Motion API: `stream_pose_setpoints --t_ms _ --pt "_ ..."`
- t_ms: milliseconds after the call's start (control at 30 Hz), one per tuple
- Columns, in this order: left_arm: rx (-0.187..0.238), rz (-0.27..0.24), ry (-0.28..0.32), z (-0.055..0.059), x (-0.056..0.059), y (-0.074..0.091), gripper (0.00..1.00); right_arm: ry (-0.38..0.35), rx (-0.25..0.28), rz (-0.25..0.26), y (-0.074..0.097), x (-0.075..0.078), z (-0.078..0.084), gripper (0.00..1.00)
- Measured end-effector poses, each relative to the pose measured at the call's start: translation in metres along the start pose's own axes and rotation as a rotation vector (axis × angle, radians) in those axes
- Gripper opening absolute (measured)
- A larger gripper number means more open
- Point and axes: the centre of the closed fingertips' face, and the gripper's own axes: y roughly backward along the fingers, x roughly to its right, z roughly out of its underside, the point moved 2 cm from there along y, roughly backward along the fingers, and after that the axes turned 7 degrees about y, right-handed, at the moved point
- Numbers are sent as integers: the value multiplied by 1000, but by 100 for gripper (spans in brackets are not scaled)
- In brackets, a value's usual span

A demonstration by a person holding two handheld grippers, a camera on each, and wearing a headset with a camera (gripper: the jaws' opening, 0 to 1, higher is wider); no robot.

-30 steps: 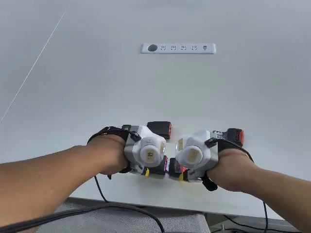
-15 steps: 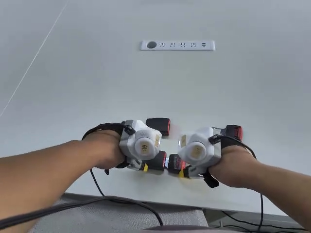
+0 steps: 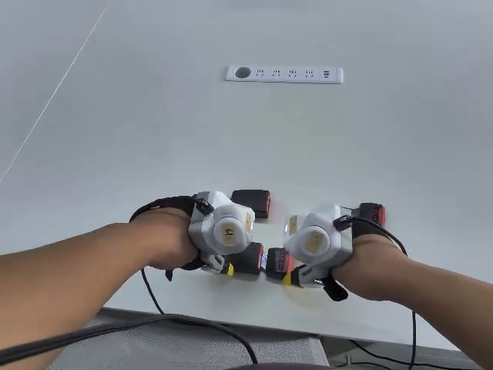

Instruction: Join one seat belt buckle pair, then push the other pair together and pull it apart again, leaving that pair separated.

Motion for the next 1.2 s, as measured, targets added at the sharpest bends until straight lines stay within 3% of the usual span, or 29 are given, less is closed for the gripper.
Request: stream_pose_setpoints --t_ms 200,367,567,733,833,933,1200 --pt "12 -11 34 1 -2 1 35 -16 -6 26 2 2 0 35" --pt "6 -30 31 3 -3 8 35 -26 41 50 11 8 -11 34" --pt "95 -60 79 -17 -11 38 40 -27 97 81 28 14 -27 32" --pt "132 -115 64 -30 -29 51 41 -45 118 106 37 23 -26 35" --pt "133 -130 76 -33 -44 50 41 -54 106 122 42 30 -15 37" --pt "133 -129 85 -35 -51 49 41 -70 97 142 49 39 -1 37" --pt "124 -139 72 -38 -78 40 43 -121 20 190 75 68 57 36"
